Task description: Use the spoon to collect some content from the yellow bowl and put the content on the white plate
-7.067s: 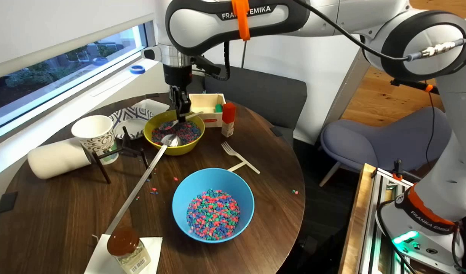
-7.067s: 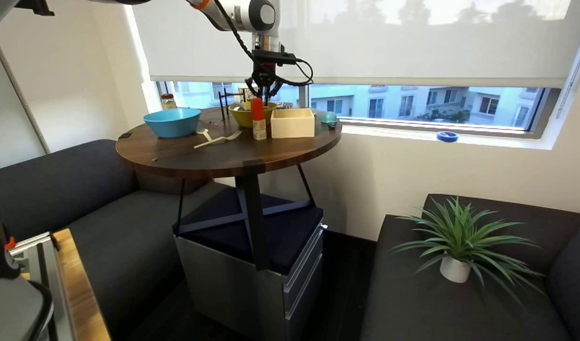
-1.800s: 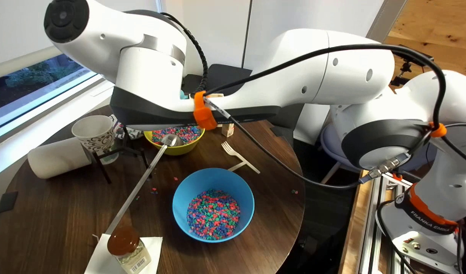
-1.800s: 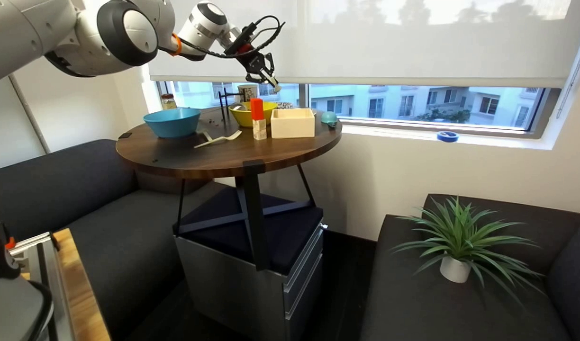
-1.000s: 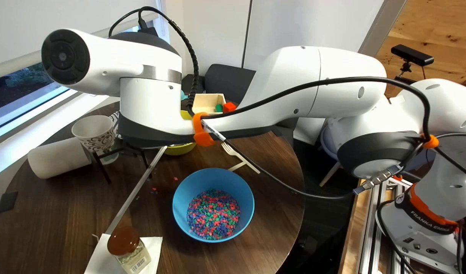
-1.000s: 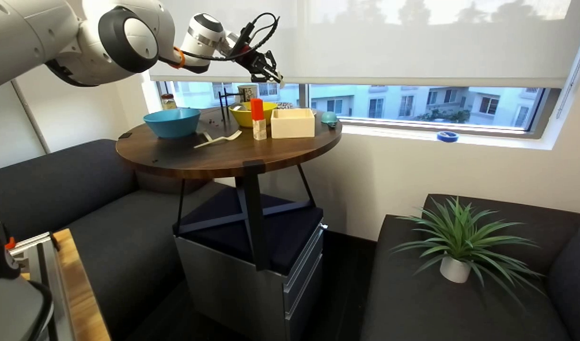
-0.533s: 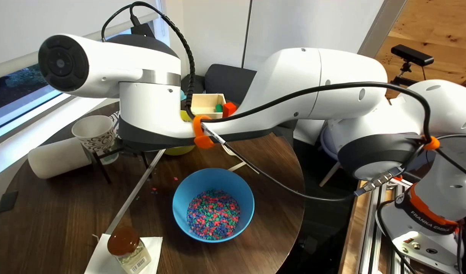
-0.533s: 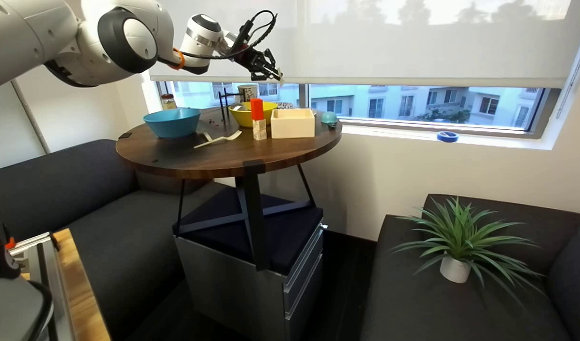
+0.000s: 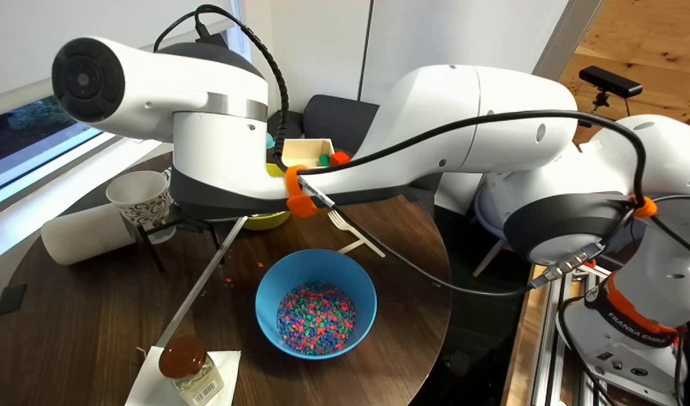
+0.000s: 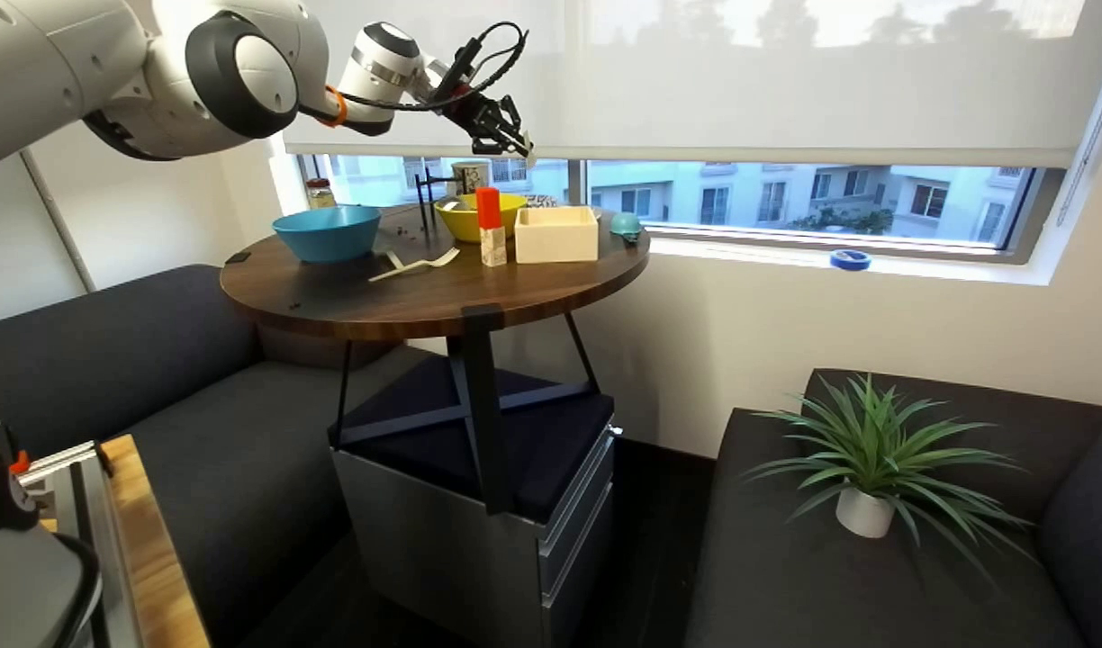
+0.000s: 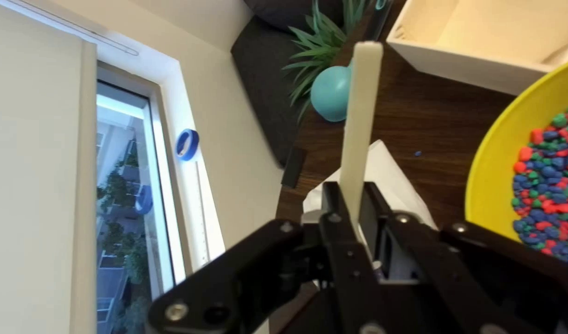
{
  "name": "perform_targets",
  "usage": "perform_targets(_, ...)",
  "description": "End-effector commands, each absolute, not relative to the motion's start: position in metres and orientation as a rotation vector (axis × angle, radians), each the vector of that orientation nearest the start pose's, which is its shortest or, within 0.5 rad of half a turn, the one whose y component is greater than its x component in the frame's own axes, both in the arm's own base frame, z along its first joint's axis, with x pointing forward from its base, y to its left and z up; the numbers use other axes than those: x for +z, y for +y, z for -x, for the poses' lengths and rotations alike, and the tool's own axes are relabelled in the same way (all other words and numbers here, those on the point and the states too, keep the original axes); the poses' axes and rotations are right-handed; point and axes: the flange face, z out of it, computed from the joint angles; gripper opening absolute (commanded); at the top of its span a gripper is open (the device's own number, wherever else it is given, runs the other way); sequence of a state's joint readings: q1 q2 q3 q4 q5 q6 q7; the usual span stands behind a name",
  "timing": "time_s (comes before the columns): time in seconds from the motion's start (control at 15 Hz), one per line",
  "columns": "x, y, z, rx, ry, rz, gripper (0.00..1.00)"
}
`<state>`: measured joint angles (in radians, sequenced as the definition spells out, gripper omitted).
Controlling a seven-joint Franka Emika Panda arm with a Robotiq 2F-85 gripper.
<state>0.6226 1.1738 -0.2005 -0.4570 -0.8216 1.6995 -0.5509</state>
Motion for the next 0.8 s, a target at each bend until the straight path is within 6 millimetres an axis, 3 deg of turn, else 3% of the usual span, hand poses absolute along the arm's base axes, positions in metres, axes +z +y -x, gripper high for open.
perform_targets(0.0,0.409,0.359,-0.712,-0.003,1.28,-1.926,0.04)
perform_targets(0.47,0.452,0.351,-0.699,-0.004,1.331,-2.093,0.04)
perform_targets(0.73,0.442,0.344,-0.696,-0.083,1.38,-2.176,0.04)
